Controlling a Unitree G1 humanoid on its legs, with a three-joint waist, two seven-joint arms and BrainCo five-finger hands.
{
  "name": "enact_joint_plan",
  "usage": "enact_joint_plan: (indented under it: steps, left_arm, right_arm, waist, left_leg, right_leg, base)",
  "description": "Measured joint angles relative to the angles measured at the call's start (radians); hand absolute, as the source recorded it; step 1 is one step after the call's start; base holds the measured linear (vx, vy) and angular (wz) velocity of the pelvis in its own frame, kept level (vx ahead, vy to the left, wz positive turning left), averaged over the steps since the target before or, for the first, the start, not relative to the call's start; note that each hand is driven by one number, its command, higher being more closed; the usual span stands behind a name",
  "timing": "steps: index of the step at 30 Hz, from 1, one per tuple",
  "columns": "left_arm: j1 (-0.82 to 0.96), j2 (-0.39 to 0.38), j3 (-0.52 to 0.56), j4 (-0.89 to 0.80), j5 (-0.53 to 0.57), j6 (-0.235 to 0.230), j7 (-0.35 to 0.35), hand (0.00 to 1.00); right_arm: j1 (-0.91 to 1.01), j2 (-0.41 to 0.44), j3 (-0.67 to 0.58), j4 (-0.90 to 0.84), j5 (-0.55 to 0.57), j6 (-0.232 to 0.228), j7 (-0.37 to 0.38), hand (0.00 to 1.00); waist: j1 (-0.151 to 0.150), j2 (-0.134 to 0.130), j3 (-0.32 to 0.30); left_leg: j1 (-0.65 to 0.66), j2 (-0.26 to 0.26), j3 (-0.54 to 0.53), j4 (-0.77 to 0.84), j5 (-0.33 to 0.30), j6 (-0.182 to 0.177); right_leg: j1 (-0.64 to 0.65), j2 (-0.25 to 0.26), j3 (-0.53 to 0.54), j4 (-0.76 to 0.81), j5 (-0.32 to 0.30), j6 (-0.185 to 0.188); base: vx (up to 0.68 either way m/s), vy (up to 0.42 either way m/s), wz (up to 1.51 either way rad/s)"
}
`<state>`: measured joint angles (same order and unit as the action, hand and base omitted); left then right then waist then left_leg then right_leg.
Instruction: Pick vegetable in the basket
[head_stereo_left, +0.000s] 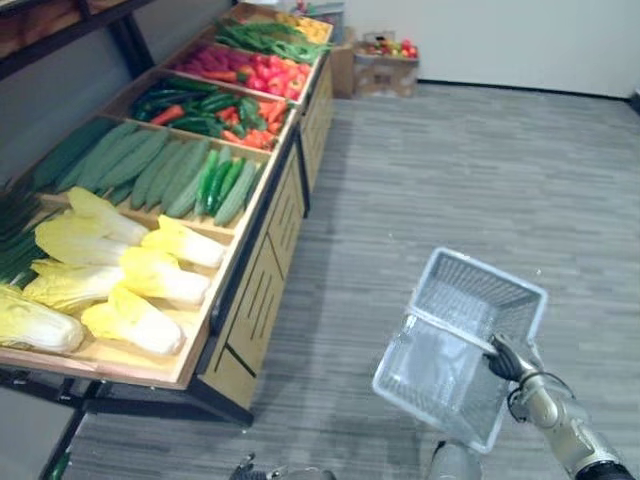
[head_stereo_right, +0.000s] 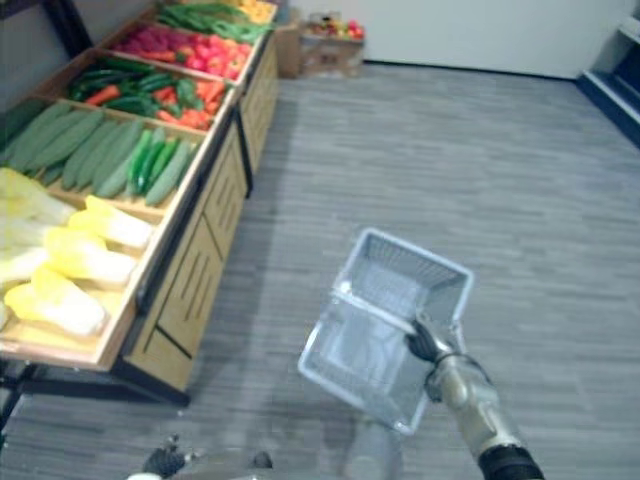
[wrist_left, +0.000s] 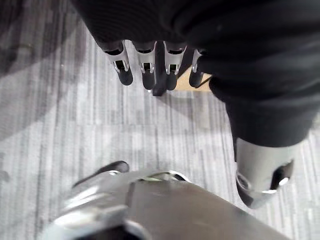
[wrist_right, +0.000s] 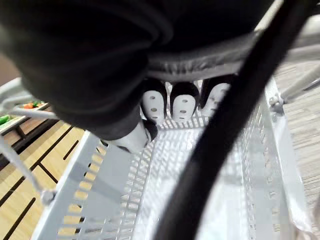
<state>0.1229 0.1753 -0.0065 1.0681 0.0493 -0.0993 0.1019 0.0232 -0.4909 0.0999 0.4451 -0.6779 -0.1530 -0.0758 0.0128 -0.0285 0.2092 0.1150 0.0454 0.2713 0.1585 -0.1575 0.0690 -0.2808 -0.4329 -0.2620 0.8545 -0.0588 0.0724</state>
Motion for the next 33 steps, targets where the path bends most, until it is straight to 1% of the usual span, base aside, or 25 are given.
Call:
enact_joint_plan:
  steps: [1, 2, 3, 4, 5, 6, 7, 8, 10, 12, 15, 17, 19, 20, 22, 23, 24, 25, 26, 27, 28, 29, 30, 32, 33]
  left_arm:
    - [-0.003, -0.003, 0.003, -0.003, -0.004, -0.001, 0.001, 0.00]
    - [-0.008, -0.010, 0.005, -0.006, -0.005, -0.003, 0.001, 0.00]
    - [-0.010, -0.009, 0.006, -0.007, -0.005, -0.007, 0.001, 0.00]
    - [-0.010, -0.005, 0.006, -0.006, -0.005, -0.007, 0.002, 0.00]
    - [-0.007, 0.004, 0.006, -0.003, -0.005, -0.007, 0.003, 0.00]
    - [-0.009, 0.014, 0.011, 0.008, -0.005, -0.006, 0.003, 0.00]
    - [-0.012, 0.004, 0.013, 0.017, -0.005, -0.004, 0.004, 0.00]
    - [-0.006, -0.026, 0.012, 0.023, -0.005, -0.004, 0.002, 0.00]
    - [0.004, -0.059, 0.016, 0.027, -0.005, -0.007, 0.003, 0.00]
    - [0.001, -0.061, 0.027, 0.027, -0.006, -0.009, 0.003, 0.00]
    - [0.008, -0.066, 0.061, 0.026, -0.013, -0.009, 0.008, 0.00]
    - [0.020, -0.070, 0.093, 0.010, -0.035, -0.007, 0.008, 0.00]
    - [0.032, -0.070, 0.103, -0.004, -0.041, -0.007, 0.008, 0.00]
    - [0.037, -0.074, 0.114, -0.004, -0.046, -0.006, 0.007, 0.00]
    - [0.035, -0.075, 0.123, -0.005, -0.046, -0.006, 0.007, 0.00]
    - [0.035, -0.079, 0.131, -0.005, -0.046, -0.003, 0.007, 0.00]
    - [0.035, -0.081, 0.131, -0.005, -0.046, -0.001, 0.007, 0.00]
    - [0.036, -0.081, 0.132, -0.005, -0.045, 0.003, 0.008, 0.00]
    - [0.038, -0.082, 0.132, -0.005, -0.044, 0.004, 0.008, 0.00]
    - [0.049, -0.089, 0.132, -0.004, -0.044, 0.007, 0.008, 0.00]
    - [0.053, -0.085, 0.132, -0.003, -0.044, 0.010, 0.008, 0.00]
    - [0.036, -0.067, 0.139, -0.006, -0.044, 0.016, 0.011, 0.00]
    - [0.032, -0.049, 0.151, -0.012, -0.043, 0.014, 0.007, 0.00]
    - [0.029, -0.046, 0.164, 0.001, -0.042, 0.017, 0.009, 0.00]
    - [0.031, -0.049, 0.163, 0.006, -0.042, 0.018, 0.009, 0.00]
  right_arm:
    - [0.000, 0.000, -0.007, 0.001, 0.000, 0.002, 0.000, 1.00]
    - [-0.001, 0.000, -0.020, 0.002, 0.000, 0.012, 0.000, 1.00]
    - [0.000, 0.000, -0.033, 0.003, 0.000, 0.016, 0.000, 1.00]
    - [0.000, 0.004, -0.037, 0.007, 0.000, 0.017, 0.000, 1.00]
    - [0.000, 0.014, -0.045, 0.019, 0.000, 0.017, 0.000, 1.00]
    - [0.000, 0.027, -0.056, 0.036, 0.000, 0.019, -0.001, 1.00]
    - [0.000, 0.026, -0.075, 0.040, -0.002, 0.025, -0.006, 1.00]
    - [0.002, 0.004, -0.102, 0.042, -0.006, 0.038, -0.006, 1.00]
    - [0.006, -0.015, -0.117, 0.046, -0.010, 0.057, -0.005, 1.00]
    - [0.028, -0.009, -0.134, 0.066, -0.010, 0.062, -0.008, 1.00]
    - [0.061, -0.011, -0.119, 0.090, -0.010, 0.062, -0.002, 1.00]
    - [0.080, -0.010, -0.083, 0.089, -0.009, 0.054, -0.002, 1.00]
    - [0.084, -0.008, -0.074, 0.082, -0.005, 0.043, -0.002, 1.00]
    - [0.080, -0.009, -0.076, 0.078, 0.017, 0.039, -0.002, 1.00]
    - [0.077, -0.004, -0.087, 0.078, 0.031, 0.040, -0.002, 1.00]
    - [0.075, -0.002, -0.095, 0.078, 0.041, 0.041, -0.002, 1.00]
    - [0.075, -0.002, -0.097, 0.078, 0.051, 0.042, -0.002, 1.00]
    - [0.074, -0.002, -0.101, 0.078, 0.051, 0.044, -0.002, 1.00]
    - [0.074, -0.002, -0.101, 0.078, 0.051, 0.045, -0.002, 1.00]
    - [0.068, -0.003, -0.101, 0.077, 0.051, 0.045, -0.002, 1.00]
    - [0.061, 0.008, -0.101, 0.082, 0.051, 0.047, -0.002, 1.00]
    - [0.050, 0.043, -0.088, 0.081, 0.052, 0.051, -0.001, 1.00]
    - [0.028, 0.055, -0.071, 0.080, 0.060, 0.047, 0.000, 1.00]
    - [0.006, 0.058, -0.045, 0.081, 0.067, 0.042, 0.008, 1.00]
    - [0.000, 0.059, -0.041, 0.081, 0.067, 0.039, 0.014, 1.00]
  waist:
    - [-0.001, 0.005, 0.003]
    - [-0.002, 0.012, 0.005]
    - [0.005, 0.015, 0.003]
    - [0.010, 0.008, 0.001]
    - [0.020, -0.019, -0.002]
    - [0.019, -0.035, -0.005]
    - [0.020, -0.017, -0.010]
    - [0.020, 0.028, -0.030]
    - [0.021, 0.084, -0.050]
    - [0.016, 0.087, -0.054]
    - [0.022, 0.081, -0.052]
    - [0.037, 0.073, -0.048]
    - [0.053, 0.061, -0.047]
    - [0.051, 0.059, -0.048]
    - [0.051, 0.056, -0.047]
    - [0.050, 0.056, -0.046]
    - [0.049, 0.056, -0.046]
    - [0.046, 0.056, -0.046]
    - [0.047, 0.058, -0.046]
    - [0.052, 0.080, -0.049]
    - [0.055, 0.092, -0.053]
    - [0.055, 0.035, -0.036]
    - [0.071, 0.004, -0.022]
    - [0.076, -0.013, -0.022]
    - [0.075, -0.009, -0.023]
  left_leg:
    - [0.002, 0.005, -0.014, 0.000, 0.000, 0.000]
    - [0.002, 0.021, -0.038, -0.003, 0.001, -0.024]
    - [0.000, 0.039, -0.062, -0.013, -0.014, -0.069]
    - [-0.003, 0.043, -0.074, -0.018, -0.018, -0.098]
    - [-0.008, 0.046, -0.100, -0.019, -0.035, -0.136]
    - [-0.008, 0.055, -0.145, -0.021, -0.057, -0.176]
    - [-0.007, 0.067, -0.162, -0.028, -0.065, -0.194]
    - [-0.010, 0.117, -0.210, -0.052, -0.062, -0.201]
    - [-0.024, 0.153, -0.250, -0.043, -0.023, -0.213]
    - [-0.062, 0.169, -0.282, -0.006, 0.046, -0.232]
    - [-0.172, 0.185, -0.269, 0.185, 0.136, -0.228]
    - [-0.255, 0.232, -0.169, 0.323, 0.249, -0.198]
    - [-0.283, 0.258, -0.097, 0.358, 0.303, -0.172]
    - [-0.296, 0.278, -0.035, 0.351, 0.262, -0.171]
    - [-0.310, 0.265, 0.012, 0.286, 0.204, -0.180]
    - [-0.318, 0.238, 0.046, 0.194, 0.184, -0.191]
    - [-0.320, 0.218, 0.061, 0.138, 0.186, -0.193]
    - [-0.319, 0.173, 0.096, 0.006, 0.209, -0.188]
    - [-0.317, 0.153, 0.114, -0.053, 0.238, -0.175]
    - [-0.305, 0.133, 0.136, -0.137, 0.326, -0.148]
    - [-0.299, 0.132, 0.143, -0.138, 0.304, -0.069]
    - [-0.304, 0.096, 0.145, -0.114, 0.286, -0.082]
    - [-0.303, 0.074, 0.152, -0.094, 0.251, -0.074]
    - [-0.302, 0.054, 0.160, -0.035, 0.191, -0.055]
    - [-0.294, 0.049, 0.159, -0.015, 0.161, -0.056]
  right_leg:
    - [0.003, 0.009, -0.002, -0.091, 0.000, 0.000]
    - [0.015, 0.035, 0.003, -0.293, 0.008, 0.011]
    - [0.025, 0.064, 0.038, -0.494, 0.027, 0.037]
    - [0.026, 0.070, 0.061, -0.582, 0.040, 0.049]
    - [0.035, 0.073, 0.107, -0.705, 0.051, 0.068]
    - [0.051, 0.075, 0.127, -0.728, 0.110, 0.130]
    - [0.050, 0.091, 0.115, -0.705, 0.133, 0.138]
    - [0.043, 0.130, 0.076, -0.657, 0.119, 0.119]
    - [0.044, 0.160, 0.007, -0.589, 0.045, 0.093]
    - [0.077, 0.149, -0.074, -0.558, -0.008, 0.078]
    - [0.189, 0.145, -0.195, -0.598, -0.038, 0.057]
    - [0.286, 0.162, -0.274, -0.675, -0.040, 0.051]
    - [0.334, 0.173, -0.312, -0.724, -0.037, 0.046]
    - [0.374, 0.181, -0.363, -0.758, -0.029, 0.044]
    - [0.393, 0.185, -0.406, -0.773, -0.026, 0.042]
    - [0.407, 0.185, -0.437, -0.783, -0.024, 0.044]
    - [0.413, 0.182, -0.455, -0.785, -0.023, 0.047]
    - [0.425, 0.179, -0.480, -0.787, -0.021, 0.051]
    - [0.430, 0.181, -0.487, -0.789, -0.019, 0.055]
    - [0.453, 0.208, -0.496, -0.802, -0.019, 0.083]
    - [0.469, 0.217, -0.494, -0.811, -0.030, 0.108]
    - [0.488, 0.193, -0.492, -0.830, -0.025, 0.123]
    - [0.498, 0.173, -0.467, -0.843, -0.023, 0.125]
    - [0.508, 0.130, -0.429, -0.817, 0.001, 0.160]
    - [0.508, 0.110, -0.414, -0.780, 0.002, 0.163]
  base:
    - [0.27, -0.238, 0.79]
    - [0.25, -0.295, 0.66]
    - [0.24, -0.349, 0.63]
    - [0.28, -0.477, 0.58]
    - [0.26, -0.577, 0.71]
    - [0.20, -0.545, 0.77]
    - [0.19, -0.544, 0.91]
    - [0.17, -0.395, 0.68]
    - [0.27, -0.415, 0.86]
    - [0.27, -0.370, 1.11]
    - [0.17, -0.237, 1.07]
    - [0.16, -0.198, 0.75]
    - [0.17, -0.145, 0.62]
    - [0.17, -0.112, 0.75]
    - [0.15, -0.042, 0.75]
    - [0.13, 0.013, 0.69]
    - [0.13, 0.083, 0.79]
    - [0.11, 0.115, 0.59]
    - [0.20, 0.258, 0.59]
    - [0.19, 0.257, 0.27]
    - [0.23, 0.295, 0.40]
    - [0.19, 0.196, 0.26]
    - [0.19, 0.177, 0.26]
    - [0.17, 0.149, -0.02]
    - [0.23, 0.205, -0.07]
